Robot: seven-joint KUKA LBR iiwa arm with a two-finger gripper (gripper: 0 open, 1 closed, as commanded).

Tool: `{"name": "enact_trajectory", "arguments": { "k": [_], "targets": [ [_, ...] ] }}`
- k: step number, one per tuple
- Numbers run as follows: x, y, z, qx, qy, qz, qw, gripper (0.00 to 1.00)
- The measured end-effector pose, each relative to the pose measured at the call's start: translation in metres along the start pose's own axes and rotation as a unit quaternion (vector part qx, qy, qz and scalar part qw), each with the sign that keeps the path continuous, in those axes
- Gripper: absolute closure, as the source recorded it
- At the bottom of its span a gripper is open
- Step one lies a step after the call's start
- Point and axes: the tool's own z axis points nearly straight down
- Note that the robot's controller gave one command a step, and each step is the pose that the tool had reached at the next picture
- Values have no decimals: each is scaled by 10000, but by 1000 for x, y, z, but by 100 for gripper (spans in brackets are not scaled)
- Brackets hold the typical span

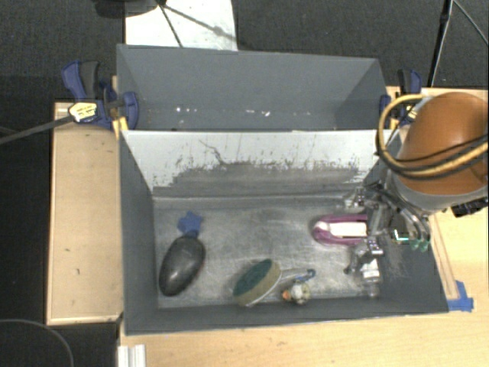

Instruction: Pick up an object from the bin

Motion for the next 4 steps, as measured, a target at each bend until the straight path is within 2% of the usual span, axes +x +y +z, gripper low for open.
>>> {"name": "enact_trajectory", "arguments": {
  "k": [1, 2, 3, 4],
  "targets": [
    [-20, -30, 109, 6, -129, 211, 9997, 0],
    [-34, -58, 87, 5, -57, 1307, 9914, 0],
    [-46, -78, 133, -54, -48, 3291, 9443, 0],
    [-47, -82, 131, -28, -90, 3280, 9446, 100]
  ]
}}
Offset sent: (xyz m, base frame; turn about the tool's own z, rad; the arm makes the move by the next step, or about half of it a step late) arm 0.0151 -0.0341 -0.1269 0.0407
